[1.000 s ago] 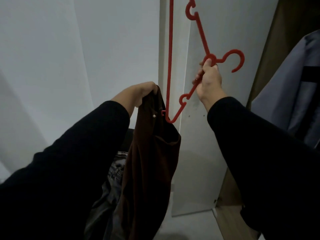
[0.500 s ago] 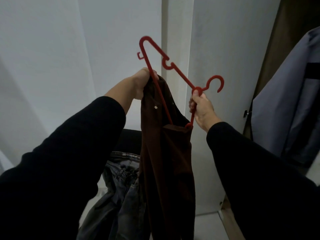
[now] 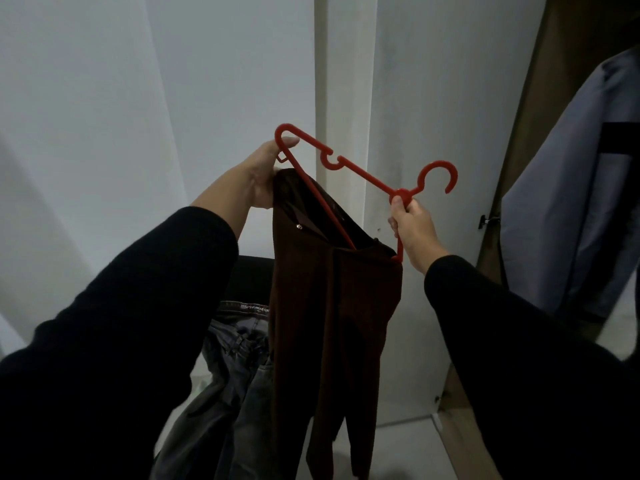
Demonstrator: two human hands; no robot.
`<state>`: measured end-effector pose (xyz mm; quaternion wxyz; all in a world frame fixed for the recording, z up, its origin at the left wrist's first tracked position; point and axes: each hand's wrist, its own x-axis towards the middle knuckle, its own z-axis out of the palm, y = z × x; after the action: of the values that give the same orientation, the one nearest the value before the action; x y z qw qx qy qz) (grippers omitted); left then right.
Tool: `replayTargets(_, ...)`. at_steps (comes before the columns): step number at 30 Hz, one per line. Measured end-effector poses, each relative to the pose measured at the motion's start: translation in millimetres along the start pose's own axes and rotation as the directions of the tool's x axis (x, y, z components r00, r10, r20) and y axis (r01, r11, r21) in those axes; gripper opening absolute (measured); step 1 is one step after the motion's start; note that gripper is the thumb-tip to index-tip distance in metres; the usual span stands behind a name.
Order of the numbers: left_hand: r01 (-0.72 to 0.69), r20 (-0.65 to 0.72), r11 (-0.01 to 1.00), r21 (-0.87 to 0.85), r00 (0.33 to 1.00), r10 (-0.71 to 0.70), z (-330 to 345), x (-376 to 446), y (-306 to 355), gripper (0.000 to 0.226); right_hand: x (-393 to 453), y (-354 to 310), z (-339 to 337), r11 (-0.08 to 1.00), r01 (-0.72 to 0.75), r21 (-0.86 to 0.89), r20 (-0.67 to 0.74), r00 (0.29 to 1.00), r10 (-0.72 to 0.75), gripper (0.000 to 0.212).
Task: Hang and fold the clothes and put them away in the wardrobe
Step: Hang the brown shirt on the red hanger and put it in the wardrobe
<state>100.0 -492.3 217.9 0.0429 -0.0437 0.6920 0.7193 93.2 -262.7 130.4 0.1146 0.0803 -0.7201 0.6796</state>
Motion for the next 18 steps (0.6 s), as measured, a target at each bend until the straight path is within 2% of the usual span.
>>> replayTargets(3, 0.000, 0.016, 1.000, -0.011, 1.000, 0.000, -2.1, -0.4, 1.9, 0.071, 2.4, -0.5, -4.7, 0.999, 0.018, -0.027, -0.008, 1.000, -0.018, 0.036)
replayTargets(5, 0.005, 0.017, 0.999, -0.048, 1.000, -0.004, -0.6, 1.3, 4.2, 0.066, 4.8, -1.8, -4.6, 1.000, 0.006, 0.004, -0.001, 1.000, -0.006, 0.036)
replayTargets(8, -0.032, -0.021, 0.999, -0.022, 0.999, 0.032, 9.1, 2.5, 10.4, 0.045, 8.5, -6.5, -0.8, 0.982, -0.030, 0.187, -0.015, 0.999, 0.033, 0.026)
replayTargets(12, -0.078, 0.024, 0.997, 0.009, 0.997, 0.078, 19.0, -0.5, 19.5, 0.036, 14.1, -14.6, 8.9, 0.875, -0.045, 0.481, -0.043, 0.996, 0.074, 0.028)
replayTargets(18, -0.149, 0.074, 0.966, 0.211, 0.988, 0.136, 38.1, -4.8, 17.1, 0.025, 19.0, -31.4, 25.9, 0.790, -0.045, 0.611, 0.056, 0.998, 0.014, 0.044)
